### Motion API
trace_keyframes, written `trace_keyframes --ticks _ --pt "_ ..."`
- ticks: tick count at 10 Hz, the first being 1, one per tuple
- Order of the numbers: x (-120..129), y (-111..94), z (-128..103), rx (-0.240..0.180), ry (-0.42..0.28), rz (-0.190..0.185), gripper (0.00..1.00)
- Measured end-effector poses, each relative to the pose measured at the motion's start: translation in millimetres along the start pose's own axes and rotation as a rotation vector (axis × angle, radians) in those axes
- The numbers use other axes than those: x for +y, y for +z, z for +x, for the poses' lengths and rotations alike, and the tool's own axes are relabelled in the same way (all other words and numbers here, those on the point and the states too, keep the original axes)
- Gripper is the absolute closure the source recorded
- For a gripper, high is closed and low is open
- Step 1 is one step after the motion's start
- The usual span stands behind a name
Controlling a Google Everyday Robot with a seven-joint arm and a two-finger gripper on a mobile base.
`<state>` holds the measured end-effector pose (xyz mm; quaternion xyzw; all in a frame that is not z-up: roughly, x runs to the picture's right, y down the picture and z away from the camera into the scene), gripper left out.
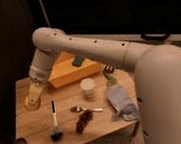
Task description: Place apple in metal cup
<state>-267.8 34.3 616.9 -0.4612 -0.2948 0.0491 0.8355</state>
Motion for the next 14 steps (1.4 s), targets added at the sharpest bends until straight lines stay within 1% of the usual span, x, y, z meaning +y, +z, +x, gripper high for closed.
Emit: trace_keyframes --ticks 1,2,4,5,6,7,9,11,13,14 --pt "1.1 6.2 -9.1 -0.011 -0.03 -0.012 1.0" --pt "8.8 15.3 -18.4 -0.032 -0.054 -0.016 1.0" --pt "31.5 35.9 -33.5 -0.081 -0.08 -0.008 1.0" --pt "39.5 46.6 -37.7 -0.099 -0.081 0.0 1.0" --pt "42.4 58.6 -37.9 -0.108 -0.08 0.005 1.0" --pt "41.4 69.7 -34.8 -0.111 -0.079 0.002 1.0" --pt "35.6 92.2 -24.4 -0.118 -0.088 -0.015 1.0" --pt "34.8 109.6 -16.2 -0.142 -0.095 -0.03 1.0" --pt "43.5 114.3 -13.3 -0.252 -0.093 -0.038 1.0" --pt "49.4 116.6 -16.1 -0.294 -0.099 -0.045 1.0"
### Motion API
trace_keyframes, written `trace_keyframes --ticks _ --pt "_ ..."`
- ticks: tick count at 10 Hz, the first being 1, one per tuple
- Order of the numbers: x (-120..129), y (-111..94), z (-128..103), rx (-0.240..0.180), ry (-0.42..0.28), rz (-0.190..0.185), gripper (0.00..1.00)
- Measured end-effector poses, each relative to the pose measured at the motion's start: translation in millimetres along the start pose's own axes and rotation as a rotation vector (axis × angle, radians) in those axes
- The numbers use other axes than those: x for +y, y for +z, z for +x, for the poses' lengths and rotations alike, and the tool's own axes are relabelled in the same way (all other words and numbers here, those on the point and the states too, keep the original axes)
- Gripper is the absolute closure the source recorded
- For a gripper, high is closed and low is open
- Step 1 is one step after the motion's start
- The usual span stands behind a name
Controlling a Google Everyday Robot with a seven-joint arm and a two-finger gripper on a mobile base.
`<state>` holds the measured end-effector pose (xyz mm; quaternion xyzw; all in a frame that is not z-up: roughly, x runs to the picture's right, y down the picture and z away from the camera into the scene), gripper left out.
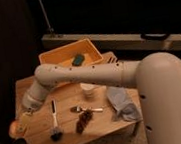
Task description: Place apple in metal cup
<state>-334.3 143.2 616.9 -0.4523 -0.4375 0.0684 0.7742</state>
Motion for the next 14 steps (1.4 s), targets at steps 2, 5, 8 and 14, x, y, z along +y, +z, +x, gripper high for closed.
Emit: trace_keyframes --ticks 2,5,8,14 --pt "17.3 15.3 -5.8 -0.066 -0.018 -0.023 1.0" --pt "22.2 32.0 1.1 -0.068 -0.019 -0.058 1.0" --pt "23.3 43.0 12.5 -0.069 -0.012 -0.089 1.0" --pt "9.0 53.0 20.8 -0.176 0.029 -0.165 1.0"
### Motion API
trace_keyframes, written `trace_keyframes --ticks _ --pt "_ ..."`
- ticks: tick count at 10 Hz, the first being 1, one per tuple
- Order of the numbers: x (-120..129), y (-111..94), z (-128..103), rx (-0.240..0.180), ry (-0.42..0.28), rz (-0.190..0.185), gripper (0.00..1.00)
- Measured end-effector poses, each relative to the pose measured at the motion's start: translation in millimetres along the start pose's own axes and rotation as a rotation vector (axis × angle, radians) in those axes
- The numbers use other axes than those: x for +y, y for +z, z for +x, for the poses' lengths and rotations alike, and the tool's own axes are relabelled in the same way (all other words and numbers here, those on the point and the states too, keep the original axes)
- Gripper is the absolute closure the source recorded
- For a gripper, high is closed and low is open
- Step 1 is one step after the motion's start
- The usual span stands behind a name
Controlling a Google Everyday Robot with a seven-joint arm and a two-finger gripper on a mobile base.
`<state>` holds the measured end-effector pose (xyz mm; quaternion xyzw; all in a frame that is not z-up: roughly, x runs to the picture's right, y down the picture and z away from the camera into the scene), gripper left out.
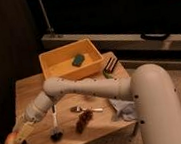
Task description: Place apple in metal cup
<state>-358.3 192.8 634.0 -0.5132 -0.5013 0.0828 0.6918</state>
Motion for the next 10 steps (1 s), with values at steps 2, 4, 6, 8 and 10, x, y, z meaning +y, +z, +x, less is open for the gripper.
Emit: trace_keyframes --ticks 2,4,6,8,10 --pt "-2.9 10.5 -1.2 0.013 -0.004 -0.016 1.0" --pt "-6.4 14.9 3.5 0.051 0.013 -0.008 1.0" --pt "-12.7 16.0 10.4 0.078 0.034 0.004 1.0" --pt "-18.2 19.3 14.5 0.081 0.046 -0.001 0.99" --pt "-20.8 25.1 14.0 0.074 0.042 -0.023 0.86"
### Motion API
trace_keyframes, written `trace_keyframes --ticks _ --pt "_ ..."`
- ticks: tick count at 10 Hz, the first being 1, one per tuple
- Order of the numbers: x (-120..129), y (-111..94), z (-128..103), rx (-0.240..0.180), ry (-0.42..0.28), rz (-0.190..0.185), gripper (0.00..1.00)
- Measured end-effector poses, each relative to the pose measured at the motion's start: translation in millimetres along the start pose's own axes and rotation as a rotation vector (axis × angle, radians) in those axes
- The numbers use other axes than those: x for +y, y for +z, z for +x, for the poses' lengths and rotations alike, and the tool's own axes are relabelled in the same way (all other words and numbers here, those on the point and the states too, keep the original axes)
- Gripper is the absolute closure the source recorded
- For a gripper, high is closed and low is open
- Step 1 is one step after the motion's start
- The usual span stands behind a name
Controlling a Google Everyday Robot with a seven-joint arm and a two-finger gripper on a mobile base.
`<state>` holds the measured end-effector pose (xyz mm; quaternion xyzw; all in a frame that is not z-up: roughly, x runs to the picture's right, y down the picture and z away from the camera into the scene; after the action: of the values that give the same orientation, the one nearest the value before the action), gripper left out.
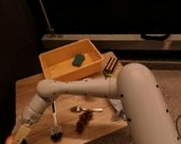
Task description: Place apple in metal cup
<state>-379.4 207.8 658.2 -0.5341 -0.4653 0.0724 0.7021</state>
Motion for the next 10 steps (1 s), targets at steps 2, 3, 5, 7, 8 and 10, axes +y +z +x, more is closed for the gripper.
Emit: trace_keyframes --ticks 2,3,5,7,8,10 --pt "-1.0 6.1 -1.3 0.002 -0.007 -0.024 0.65" --pt "-0.5 7.6 -1.3 -0.001 -0.013 -0.035 0.57" --pt "2.0 8.3 -0.6 -0.057 -0.058 -0.085 0.35" --pt "6.8 4.1 4.2 -0.11 -0.104 -0.121 0.21" --pt "10.9 1.1 7.0 -0.124 -0.123 -0.131 0.2" --pt "16.4 -13.5 9.2 -0.132 -0.147 -0.113 0.2"
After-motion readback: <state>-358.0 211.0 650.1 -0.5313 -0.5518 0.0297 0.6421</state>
